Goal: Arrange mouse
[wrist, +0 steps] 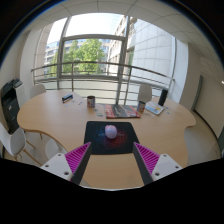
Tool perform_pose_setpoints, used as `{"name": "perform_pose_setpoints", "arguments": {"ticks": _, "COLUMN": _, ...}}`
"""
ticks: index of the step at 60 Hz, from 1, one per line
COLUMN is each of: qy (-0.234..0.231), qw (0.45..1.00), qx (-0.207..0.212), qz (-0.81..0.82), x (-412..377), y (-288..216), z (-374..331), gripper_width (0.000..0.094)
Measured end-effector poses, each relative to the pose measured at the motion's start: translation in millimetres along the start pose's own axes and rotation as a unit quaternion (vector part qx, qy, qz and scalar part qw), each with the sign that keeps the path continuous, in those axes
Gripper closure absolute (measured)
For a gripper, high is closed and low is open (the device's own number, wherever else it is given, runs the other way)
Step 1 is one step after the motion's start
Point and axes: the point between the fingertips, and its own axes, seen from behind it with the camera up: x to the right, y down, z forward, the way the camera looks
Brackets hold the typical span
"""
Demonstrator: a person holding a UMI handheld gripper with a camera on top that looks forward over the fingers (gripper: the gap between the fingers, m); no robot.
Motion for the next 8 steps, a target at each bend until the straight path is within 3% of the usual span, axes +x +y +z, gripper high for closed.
{"name": "perform_pose_setpoints", "arguments": {"ticks": 8, "qy": -0.004, "qw": 1.000, "qx": 0.002, "qz": 0.000, "x": -6.7, "y": -2.1, "z": -13.3, "gripper_width": 0.0092}}
